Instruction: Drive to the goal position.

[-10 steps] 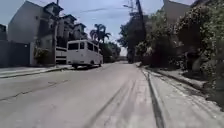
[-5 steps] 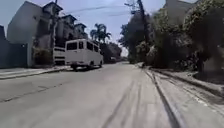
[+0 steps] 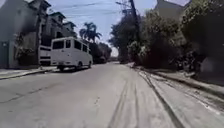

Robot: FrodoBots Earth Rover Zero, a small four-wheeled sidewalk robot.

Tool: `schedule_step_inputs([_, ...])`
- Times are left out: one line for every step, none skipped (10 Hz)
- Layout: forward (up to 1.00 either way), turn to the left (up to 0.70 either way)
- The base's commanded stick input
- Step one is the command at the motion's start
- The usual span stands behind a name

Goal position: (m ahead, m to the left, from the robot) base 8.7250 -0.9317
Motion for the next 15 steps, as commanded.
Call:
schedule_step_inputs([0.85,0.00])
schedule_step_inputs([0.85,0.00])
schedule_step_inputs([0.85,0.00])
schedule_step_inputs([0.85,0.00])
schedule_step_inputs([0.85,0.00])
schedule_step_inputs([0.85,0.00])
schedule_step_inputs([0.85,0.00])
schedule_step_inputs([0.85,0.00])
schedule_step_inputs([0.85,0.00])
schedule_step_inputs([0.85,0.00])
schedule_step_inputs([0.85,0.00])
schedule_step_inputs([0.85,0.00])
schedule_step_inputs([0.85,0.00])
schedule_step_inputs([0.85,0.00])
schedule_step_inputs([0.85,0.00])
